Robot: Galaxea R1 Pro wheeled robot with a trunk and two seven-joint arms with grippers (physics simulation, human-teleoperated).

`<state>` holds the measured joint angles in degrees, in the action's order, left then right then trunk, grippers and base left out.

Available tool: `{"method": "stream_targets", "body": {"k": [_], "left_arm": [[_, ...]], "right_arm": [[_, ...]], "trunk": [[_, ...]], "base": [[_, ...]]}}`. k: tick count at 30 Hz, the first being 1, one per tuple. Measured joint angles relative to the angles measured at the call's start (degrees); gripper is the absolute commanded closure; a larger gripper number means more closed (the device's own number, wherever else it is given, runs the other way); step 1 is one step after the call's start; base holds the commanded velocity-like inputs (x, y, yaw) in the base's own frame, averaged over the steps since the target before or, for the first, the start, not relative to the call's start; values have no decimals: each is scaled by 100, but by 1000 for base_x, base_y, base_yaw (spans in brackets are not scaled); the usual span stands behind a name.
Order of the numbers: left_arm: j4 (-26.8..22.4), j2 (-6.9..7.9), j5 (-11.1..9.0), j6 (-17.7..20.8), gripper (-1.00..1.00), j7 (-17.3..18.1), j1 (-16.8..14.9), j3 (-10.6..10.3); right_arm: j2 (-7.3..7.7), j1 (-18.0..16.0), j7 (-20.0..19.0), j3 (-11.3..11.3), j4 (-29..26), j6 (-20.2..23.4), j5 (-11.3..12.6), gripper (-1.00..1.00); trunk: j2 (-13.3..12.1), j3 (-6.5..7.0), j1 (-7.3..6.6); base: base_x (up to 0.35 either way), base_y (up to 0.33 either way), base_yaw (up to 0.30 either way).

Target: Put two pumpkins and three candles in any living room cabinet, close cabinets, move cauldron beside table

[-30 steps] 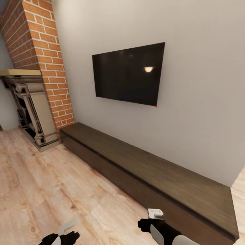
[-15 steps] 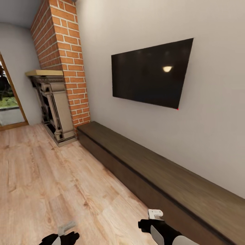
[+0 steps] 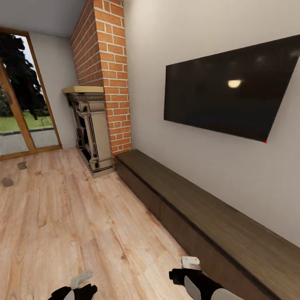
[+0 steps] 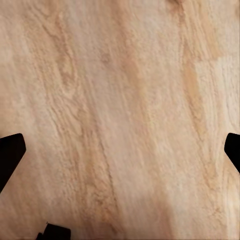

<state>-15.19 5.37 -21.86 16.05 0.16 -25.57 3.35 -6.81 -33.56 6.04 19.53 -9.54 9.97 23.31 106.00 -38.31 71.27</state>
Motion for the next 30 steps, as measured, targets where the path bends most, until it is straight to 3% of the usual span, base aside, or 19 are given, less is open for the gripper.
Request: {"method": "stream_targets", "body": {"k": [30], "left_arm": [[1, -10, 0, 0, -100, 0, 0, 0]], "right_arm": [[0, 0, 0, 2, 0, 0, 0, -100]], "trunk": [[0, 0, 0]], "base": [[113, 33, 290]]}}
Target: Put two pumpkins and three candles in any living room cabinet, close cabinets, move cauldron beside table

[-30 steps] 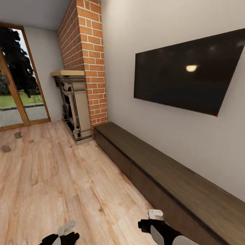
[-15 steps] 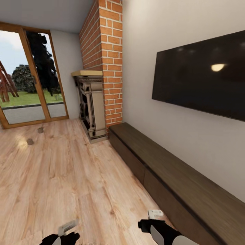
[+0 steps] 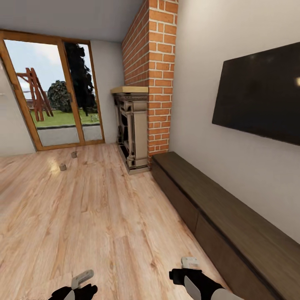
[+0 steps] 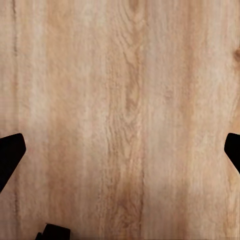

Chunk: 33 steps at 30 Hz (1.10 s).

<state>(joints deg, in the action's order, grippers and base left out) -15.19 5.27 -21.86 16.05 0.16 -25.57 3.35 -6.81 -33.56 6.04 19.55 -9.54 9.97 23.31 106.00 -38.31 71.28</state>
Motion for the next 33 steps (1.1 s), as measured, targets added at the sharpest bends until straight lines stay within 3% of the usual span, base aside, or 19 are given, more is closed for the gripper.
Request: {"method": "stream_targets", "body": {"k": [13, 33], "left_arm": [[0, -5, 1, 0, -100, 0, 0, 0], [24, -6, 0, 0, -100, 0, 0, 0]], "right_arm": [[1, 0, 0, -1, -2, 0, 0, -100], [-2, 0, -1, 0, -1, -15, 0, -100]], "trunk": [[0, 0, -1], [0, 0, -1]], "base": [[261, 161, 275], [268, 191, 59]]}}
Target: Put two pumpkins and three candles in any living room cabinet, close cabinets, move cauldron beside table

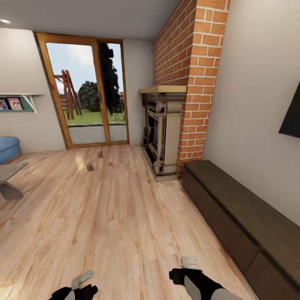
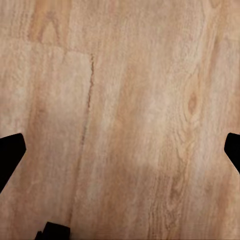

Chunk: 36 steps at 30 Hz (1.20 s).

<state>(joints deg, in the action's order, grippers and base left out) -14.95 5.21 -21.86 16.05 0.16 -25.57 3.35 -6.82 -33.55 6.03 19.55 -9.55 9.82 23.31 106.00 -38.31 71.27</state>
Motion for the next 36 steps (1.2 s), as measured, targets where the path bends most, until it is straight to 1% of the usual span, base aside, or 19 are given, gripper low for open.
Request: {"method": "stream_targets", "body": {"k": [3, 6, 18, 36], "left_arm": [[2, -4, 0, -2, -100, 0, 0, 0], [3, -8, 0, -1, -100, 0, 0, 0], [3, -25, 8, -19, -100, 0, 0, 0], [3, -26, 8, -65, -100, 0, 0, 0]], "right_arm": [[2, 0, 0, 0, 0, 5, 0, -100], [3, 0, 0, 0, 0, 6, 0, -100], [-1, 0, 0, -1, 0, 0, 0, -100], [1, 0, 0, 0, 1, -2, 0, -100]], "trunk": [[0, 0, 0], [0, 0, 0], [0, 0, 0], [0, 0, 0]], "base": [[268, 206, 242], [268, 204, 84], [272, 180, 7], [289, 137, 0]]}}
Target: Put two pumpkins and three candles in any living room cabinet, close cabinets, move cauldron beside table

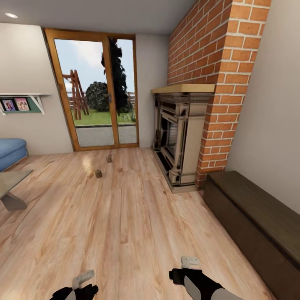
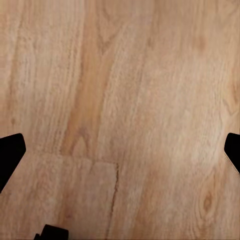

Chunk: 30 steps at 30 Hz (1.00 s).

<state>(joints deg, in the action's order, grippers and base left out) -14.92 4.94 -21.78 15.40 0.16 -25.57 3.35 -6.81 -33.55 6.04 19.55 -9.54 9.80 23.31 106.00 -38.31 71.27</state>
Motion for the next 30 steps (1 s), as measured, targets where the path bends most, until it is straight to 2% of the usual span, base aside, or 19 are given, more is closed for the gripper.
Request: {"method": "stream_targets", "body": {"k": [24, 30], "left_arm": [[6, 0, 0, 1, -100, 0, 0, 0], [9, 0, 0, -1, -100, 0, 0, 0]], "right_arm": [[-2, 0, 0, 0, 0, -2, 0, -100], [2, 0, 5, 0, 0, -75, 1, -100]], "trunk": [[0, 0, 0], [0, -16, 0]], "base": [[294, 124, 0], [294, 137, 102]]}}
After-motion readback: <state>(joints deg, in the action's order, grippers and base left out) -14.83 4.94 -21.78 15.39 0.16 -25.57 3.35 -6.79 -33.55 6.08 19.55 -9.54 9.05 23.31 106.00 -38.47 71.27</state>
